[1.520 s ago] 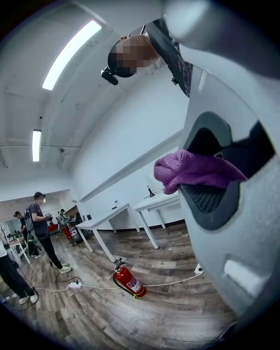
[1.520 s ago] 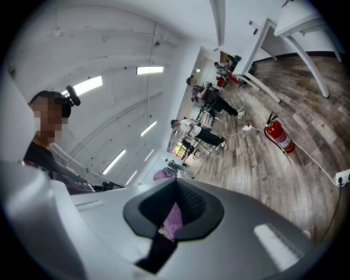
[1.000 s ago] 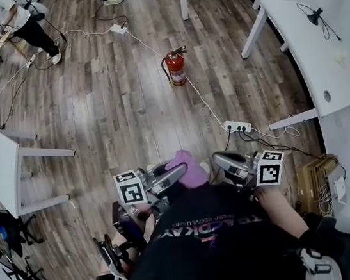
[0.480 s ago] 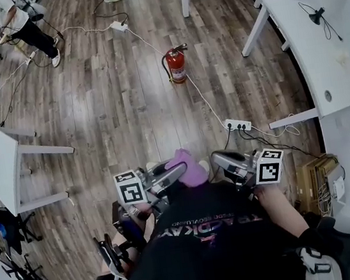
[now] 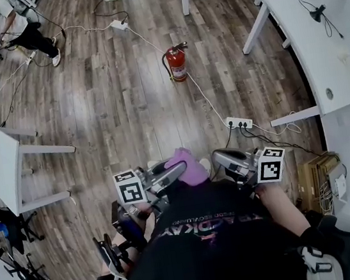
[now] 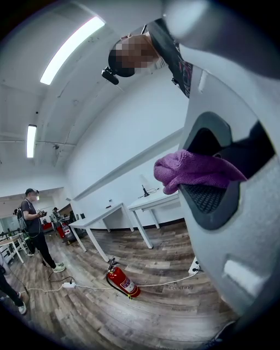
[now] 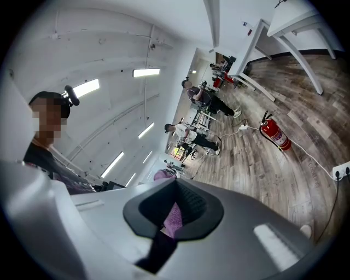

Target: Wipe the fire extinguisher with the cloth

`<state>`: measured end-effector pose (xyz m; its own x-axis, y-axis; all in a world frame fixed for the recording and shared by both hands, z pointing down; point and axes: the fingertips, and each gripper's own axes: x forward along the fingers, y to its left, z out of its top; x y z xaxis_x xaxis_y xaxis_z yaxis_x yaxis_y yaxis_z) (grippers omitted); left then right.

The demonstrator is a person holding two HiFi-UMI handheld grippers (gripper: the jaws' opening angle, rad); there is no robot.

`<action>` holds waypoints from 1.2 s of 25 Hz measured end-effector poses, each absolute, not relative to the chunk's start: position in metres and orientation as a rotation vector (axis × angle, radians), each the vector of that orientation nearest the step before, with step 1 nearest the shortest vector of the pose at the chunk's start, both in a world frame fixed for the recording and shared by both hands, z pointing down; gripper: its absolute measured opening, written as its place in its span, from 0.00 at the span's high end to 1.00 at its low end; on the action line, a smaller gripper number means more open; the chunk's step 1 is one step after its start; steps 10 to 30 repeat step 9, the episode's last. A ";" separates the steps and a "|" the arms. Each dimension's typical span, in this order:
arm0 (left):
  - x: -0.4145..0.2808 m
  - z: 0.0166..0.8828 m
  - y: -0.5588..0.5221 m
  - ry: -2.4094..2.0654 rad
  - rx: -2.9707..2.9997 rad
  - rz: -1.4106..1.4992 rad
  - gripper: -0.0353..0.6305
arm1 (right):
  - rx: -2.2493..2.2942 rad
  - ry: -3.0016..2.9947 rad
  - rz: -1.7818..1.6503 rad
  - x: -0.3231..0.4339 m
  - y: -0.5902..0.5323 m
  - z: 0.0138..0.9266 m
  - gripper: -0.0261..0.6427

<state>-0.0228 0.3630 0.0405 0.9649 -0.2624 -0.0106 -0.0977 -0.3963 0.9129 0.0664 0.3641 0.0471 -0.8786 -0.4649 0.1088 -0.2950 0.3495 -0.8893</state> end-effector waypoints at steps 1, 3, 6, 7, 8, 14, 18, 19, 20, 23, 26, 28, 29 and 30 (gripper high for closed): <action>-0.023 0.040 0.363 -0.256 1.976 -0.182 0.78 | -0.692 2.443 -1.558 0.065 0.364 0.046 0.96; -0.024 0.040 0.363 -0.253 1.971 -0.183 0.78 | -0.689 2.448 -1.558 0.063 0.364 0.045 0.96; -0.021 0.040 0.363 -0.250 1.970 -0.184 0.78 | -0.686 2.453 -1.557 0.065 0.363 0.045 0.96; -0.019 0.041 0.362 -0.250 1.971 -0.184 0.78 | -0.685 2.454 -1.558 0.067 0.363 0.046 0.96; -0.017 0.041 0.362 -0.251 1.971 -0.184 0.78 | -0.685 2.453 -1.559 0.068 0.363 0.047 0.96; -0.015 0.042 0.362 -0.251 1.971 -0.185 0.78 | -0.684 2.453 -1.560 0.070 0.363 0.047 0.96; -0.015 0.042 0.362 -0.251 1.971 -0.185 0.78 | -0.684 2.453 -1.560 0.070 0.363 0.047 0.96; -0.015 0.042 0.362 -0.251 1.971 -0.185 0.78 | -0.684 2.453 -1.560 0.070 0.363 0.047 0.96; -0.015 0.042 0.362 -0.251 1.971 -0.185 0.78 | -0.684 2.453 -1.560 0.070 0.363 0.047 0.96; -0.015 0.042 0.362 -0.251 1.971 -0.185 0.78 | -0.684 2.453 -1.560 0.070 0.363 0.047 0.96; -0.015 0.042 0.362 -0.251 1.971 -0.185 0.78 | -0.684 2.453 -1.560 0.070 0.363 0.047 0.96; -0.015 0.042 0.362 -0.251 1.971 -0.185 0.78 | -0.684 2.453 -1.560 0.070 0.363 0.047 0.96; -0.015 0.042 0.362 -0.251 1.971 -0.185 0.78 | -0.684 2.453 -1.560 0.070 0.363 0.047 0.96; -0.015 0.042 0.362 -0.251 1.971 -0.185 0.78 | -0.684 2.453 -1.560 0.070 0.363 0.047 0.96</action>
